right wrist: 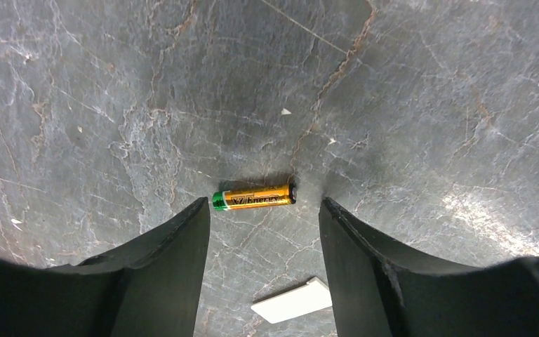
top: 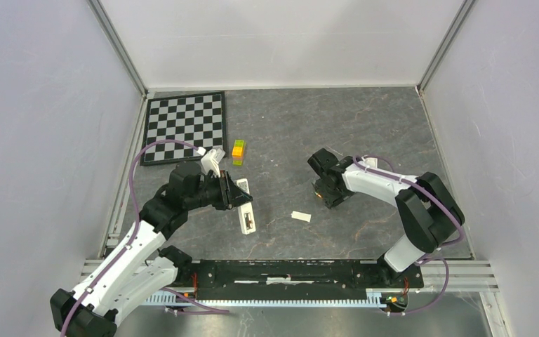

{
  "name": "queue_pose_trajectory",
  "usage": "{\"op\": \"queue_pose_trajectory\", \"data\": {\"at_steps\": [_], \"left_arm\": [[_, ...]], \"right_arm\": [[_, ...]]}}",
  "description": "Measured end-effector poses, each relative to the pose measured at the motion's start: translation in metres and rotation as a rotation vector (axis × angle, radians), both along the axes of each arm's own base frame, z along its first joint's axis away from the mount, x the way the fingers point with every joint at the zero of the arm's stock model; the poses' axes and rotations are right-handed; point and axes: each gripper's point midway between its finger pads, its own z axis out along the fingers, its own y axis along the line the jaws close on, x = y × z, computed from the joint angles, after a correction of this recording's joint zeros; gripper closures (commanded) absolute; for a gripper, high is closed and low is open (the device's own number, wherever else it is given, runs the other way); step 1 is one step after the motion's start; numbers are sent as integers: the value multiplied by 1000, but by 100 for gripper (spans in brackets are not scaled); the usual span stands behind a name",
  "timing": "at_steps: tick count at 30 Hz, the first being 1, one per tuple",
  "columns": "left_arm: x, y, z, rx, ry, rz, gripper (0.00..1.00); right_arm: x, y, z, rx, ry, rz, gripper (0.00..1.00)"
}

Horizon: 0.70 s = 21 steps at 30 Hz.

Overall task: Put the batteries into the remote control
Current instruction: Pick up the battery from the center of the board.

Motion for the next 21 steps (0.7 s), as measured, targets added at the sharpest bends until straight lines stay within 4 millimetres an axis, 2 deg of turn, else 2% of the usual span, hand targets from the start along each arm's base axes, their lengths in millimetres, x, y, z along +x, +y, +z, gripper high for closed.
{"op": "queue_pose_trajectory", "data": {"at_steps": [13,21], "left_arm": [[0,0,0,1,1,0,98],[0,0,-1,2,3,0,98]], "right_arm": [[6,-4,0,7,-12,-44,35],[6,12,0,107,-16,-27,35]]}}
